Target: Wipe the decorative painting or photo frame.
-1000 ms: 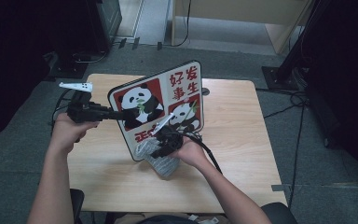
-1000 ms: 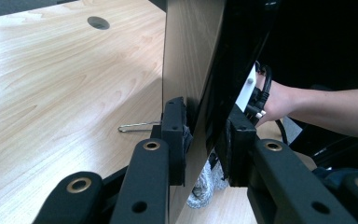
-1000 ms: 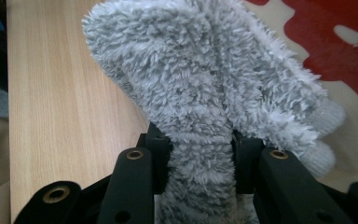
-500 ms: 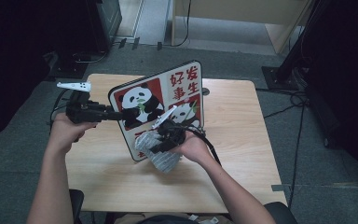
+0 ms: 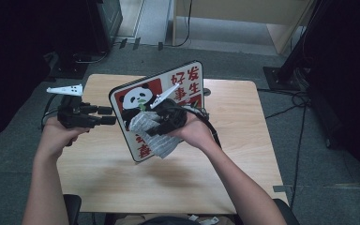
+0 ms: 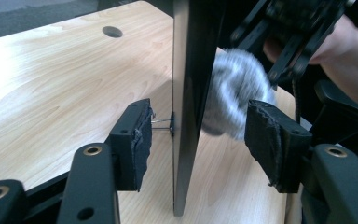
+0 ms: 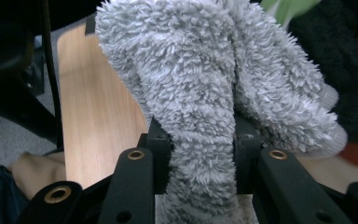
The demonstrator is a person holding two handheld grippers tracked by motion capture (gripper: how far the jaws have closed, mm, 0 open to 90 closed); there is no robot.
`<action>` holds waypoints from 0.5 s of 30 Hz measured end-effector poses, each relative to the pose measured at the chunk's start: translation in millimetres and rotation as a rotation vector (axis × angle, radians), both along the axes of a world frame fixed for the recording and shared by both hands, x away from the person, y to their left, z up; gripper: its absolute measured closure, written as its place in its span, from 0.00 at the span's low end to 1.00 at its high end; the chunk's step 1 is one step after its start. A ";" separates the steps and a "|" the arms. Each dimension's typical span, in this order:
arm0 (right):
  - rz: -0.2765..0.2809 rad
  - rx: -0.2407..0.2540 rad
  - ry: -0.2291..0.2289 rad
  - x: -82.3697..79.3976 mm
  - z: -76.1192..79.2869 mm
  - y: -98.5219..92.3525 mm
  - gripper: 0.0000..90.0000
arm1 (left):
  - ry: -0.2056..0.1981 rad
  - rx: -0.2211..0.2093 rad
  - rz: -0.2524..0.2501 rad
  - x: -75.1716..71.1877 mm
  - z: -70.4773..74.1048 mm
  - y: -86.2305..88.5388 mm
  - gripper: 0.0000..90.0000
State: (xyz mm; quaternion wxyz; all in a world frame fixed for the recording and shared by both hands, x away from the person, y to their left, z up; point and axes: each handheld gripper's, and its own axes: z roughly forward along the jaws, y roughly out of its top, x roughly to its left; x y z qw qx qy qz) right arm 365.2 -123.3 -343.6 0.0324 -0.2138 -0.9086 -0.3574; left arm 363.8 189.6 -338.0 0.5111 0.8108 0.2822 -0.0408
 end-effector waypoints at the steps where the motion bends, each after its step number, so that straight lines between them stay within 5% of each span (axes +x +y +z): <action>1: -0.005 0.002 0.001 1.0 4.5 0.3 0.76 | -0.001 0.000 0.000 0.1 -0.7 1.5 0.43; 9: 0.004 0.007 -0.037 4.9 31.6 7.0 0.76 | -0.010 -0.012 0.005 5.2 -9.0 10.9 0.38; 11: 0.001 0.011 -0.044 5.0 38.4 8.4 0.76 | -0.036 0.004 0.059 5.6 -9.9 11.1 0.38; 15: 0.005 0.009 -0.064 5.8 52.9 11.9 0.76 | -0.019 0.000 0.078 10.6 -12.3 11.1 0.39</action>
